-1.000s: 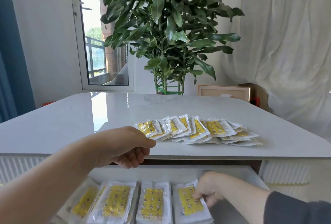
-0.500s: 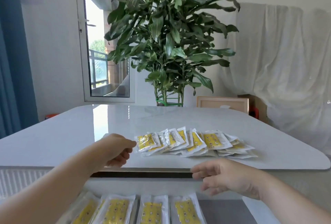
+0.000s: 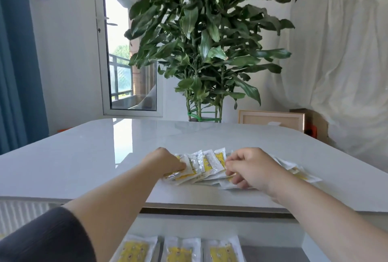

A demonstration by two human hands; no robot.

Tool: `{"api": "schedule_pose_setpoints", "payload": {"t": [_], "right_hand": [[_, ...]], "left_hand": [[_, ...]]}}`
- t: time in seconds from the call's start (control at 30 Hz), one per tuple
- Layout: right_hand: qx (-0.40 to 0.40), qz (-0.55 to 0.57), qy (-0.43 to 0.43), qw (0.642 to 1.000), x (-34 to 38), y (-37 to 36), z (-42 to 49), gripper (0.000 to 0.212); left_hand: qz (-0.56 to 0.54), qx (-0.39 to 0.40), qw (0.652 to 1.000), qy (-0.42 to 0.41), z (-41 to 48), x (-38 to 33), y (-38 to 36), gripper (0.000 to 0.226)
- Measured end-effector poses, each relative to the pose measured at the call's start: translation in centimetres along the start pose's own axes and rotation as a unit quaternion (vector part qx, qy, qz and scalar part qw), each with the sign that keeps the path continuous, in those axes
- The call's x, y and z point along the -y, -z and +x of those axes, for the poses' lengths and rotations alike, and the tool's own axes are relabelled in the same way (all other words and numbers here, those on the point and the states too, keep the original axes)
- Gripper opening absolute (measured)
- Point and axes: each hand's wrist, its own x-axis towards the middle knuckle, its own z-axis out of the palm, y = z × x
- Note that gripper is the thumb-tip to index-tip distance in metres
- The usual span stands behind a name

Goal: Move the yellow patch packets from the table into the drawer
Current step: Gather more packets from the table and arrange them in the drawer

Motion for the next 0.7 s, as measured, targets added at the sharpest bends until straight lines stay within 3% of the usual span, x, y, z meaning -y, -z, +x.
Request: {"api": "schedule_pose_setpoints", "payload": {"t": [0.17, 0.37, 0.5, 0.67, 0.7], "right_hand": [[-0.014, 0.0, 0.007, 1.0, 0.4, -1.1, 2.3, 0.011], [-0.034, -0.149, 0.029, 0.988, 0.7, -3.5, 4.6, 0.014], [-0.033, -0.282, 0.032, 0.958, 2.3, -5.5, 6.2, 0.01], [-0.029, -0.353, -0.008, 0.935, 3.1, -9.1, 8.2, 0.021], [-0.026, -0.37, -0.016, 0.928, 3.0, -9.8, 8.5, 0.032]], "left_hand": [[0.039, 0.111, 0.993, 0.025, 0.4, -0.1, 1.3, 0.062], [0.114, 0.102, 0.988, -0.005, -0.4, 1.4, 2.2, 0.065], [-0.042, 0.115, 0.992, 0.028, 0.9, 3.3, 2.0, 0.045], [-0.205, 0.055, 0.977, 0.036, 2.7, 6.3, 1.8, 0.046], [-0.23, 0.04, 0.972, 0.033, 2.9, 7.0, 1.7, 0.047]]}}
